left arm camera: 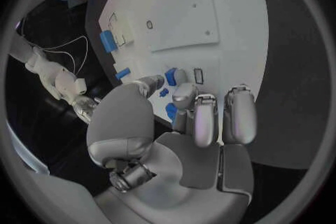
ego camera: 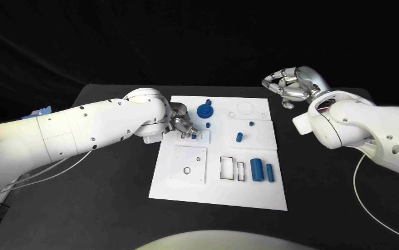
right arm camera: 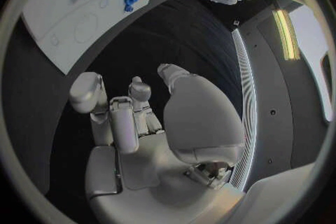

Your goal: Assemble the parts on the task board

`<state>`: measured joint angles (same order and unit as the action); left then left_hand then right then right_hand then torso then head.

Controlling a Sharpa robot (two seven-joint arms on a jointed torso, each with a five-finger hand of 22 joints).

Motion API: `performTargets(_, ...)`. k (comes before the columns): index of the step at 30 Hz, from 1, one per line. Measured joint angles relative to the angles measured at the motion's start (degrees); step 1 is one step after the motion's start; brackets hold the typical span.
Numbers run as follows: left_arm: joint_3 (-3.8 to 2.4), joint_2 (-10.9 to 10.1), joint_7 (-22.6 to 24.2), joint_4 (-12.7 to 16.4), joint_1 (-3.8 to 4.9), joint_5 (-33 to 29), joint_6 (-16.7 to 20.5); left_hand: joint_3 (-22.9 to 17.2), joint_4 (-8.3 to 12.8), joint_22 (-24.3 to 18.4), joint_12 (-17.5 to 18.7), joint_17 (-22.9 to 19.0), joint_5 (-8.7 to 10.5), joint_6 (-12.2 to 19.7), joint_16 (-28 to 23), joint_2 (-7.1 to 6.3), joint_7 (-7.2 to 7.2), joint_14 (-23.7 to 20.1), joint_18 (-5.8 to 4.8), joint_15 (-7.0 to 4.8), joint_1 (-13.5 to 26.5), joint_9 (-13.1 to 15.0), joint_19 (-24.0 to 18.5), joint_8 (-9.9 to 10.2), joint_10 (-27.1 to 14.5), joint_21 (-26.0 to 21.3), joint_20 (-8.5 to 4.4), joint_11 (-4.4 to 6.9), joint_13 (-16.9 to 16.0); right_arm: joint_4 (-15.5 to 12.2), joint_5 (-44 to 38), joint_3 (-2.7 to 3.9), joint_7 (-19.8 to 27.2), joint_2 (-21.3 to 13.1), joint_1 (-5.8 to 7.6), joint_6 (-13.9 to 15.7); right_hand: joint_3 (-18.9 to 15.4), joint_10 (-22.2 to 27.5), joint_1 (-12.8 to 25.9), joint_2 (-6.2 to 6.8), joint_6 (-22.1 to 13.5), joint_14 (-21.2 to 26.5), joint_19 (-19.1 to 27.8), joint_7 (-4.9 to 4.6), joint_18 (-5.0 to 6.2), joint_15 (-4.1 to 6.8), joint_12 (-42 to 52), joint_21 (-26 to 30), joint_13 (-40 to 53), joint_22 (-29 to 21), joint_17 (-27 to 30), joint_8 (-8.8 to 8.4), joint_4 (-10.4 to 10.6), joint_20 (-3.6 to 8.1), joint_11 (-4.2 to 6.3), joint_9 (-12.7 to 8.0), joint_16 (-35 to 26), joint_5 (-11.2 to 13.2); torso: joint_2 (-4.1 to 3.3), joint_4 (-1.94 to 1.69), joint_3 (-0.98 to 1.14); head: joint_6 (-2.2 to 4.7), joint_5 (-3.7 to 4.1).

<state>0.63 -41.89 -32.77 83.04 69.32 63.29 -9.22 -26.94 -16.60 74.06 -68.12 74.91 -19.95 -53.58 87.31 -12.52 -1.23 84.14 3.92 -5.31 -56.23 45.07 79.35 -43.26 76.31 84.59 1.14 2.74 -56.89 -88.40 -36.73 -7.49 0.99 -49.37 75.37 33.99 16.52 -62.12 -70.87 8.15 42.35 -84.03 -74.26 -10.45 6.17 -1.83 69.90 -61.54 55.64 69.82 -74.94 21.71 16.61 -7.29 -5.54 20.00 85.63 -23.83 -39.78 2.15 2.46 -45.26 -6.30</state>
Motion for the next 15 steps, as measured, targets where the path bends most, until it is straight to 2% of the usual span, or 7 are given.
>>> performTargets(6,-1.34,-0.8,0.1,1.0,0.14,-0.4,0.5,0.6,0.0,-0.8,0.2,0.0,0.00,0.0,0.0,0.00,0.00,0.0,0.01,0.00,0.0,0.0,0.0,0.2,0.0,0.0,0.00,-0.02,0.8,0.1,0.1,-0.02,0.1,0.0,-0.05,0.1,-0.2,0.2,0.3,-0.30,0.0,0.0,0.2,0.00,0.01,0.00,-0.3,0.4,-0.2,-0.3,0.0,0.00,0.2,0.21,-0.20,0.0,-0.2,0.0,-0.03,-0.03,0.01,-0.03,0.02)
performTargets(9,-2.23,-1.4,0.2,1.4,0.35,-0.7,1.0,1.5,-0.1,-2.3,1.5,0.0,0.00,0.8,-0.4,0.00,-0.52,0.0,0.02,0.00,0.0,0.0,-1.0,0.9,-1.3,-0.6,0.07,-0.53,2.3,0.2,0.1,-0.03,0.1,0.0,-0.09,0.1,-0.3,0.2,0.3,-0.30,0.0,0.0,0.2,0.00,0.01,0.00,-0.3,0.4,-0.2,-0.3,0.0,0.23,0.0,0.21,-0.20,0.0,-0.2,0.0,-0.03,-0.03,0.01,-0.03,0.06)
performTargets(12,-3.12,-2.0,0.3,1.5,1.06,-1.0,1.5,2.3,0.0,-4.6,3.2,0.0,0.00,2.5,-1.3,-0.02,-1.13,0.0,0.01,0.02,-1.2,-0.2,-2.7,2.0,-3.2,-1.6,0.41,-1.08,4.4,0.2,0.1,-0.04,0.1,0.0,-0.15,0.2,-0.3,0.2,0.3,-0.30,0.0,0.0,0.4,0.00,0.01,0.00,-0.3,0.7,-0.2,-0.4,0.0,0.23,0.0,0.00,-0.20,0.0,-0.2,0.0,-0.03,-0.03,0.01,0.00,0.10)
performTargets(15,-3.59,-2.4,0.5,0.8,2.39,-1.4,1.8,3.1,-0.1,-6.5,5.1,0.0,0.00,6.0,-1.8,0.17,-2.68,-0.1,0.02,1.38,-2.9,-2.0,-4.0,5.3,-5.1,-2.5,1.08,-2.54,7.0,0.3,0.1,-0.05,0.2,-0.1,-0.20,0.2,-0.3,0.2,0.3,-0.30,0.0,0.0,0.4,0.00,0.01,0.00,-0.3,0.7,-0.2,-0.4,0.0,0.23,0.0,0.00,-0.20,0.0,-0.2,0.0,-0.03,-0.02,0.01,0.09,0.11)
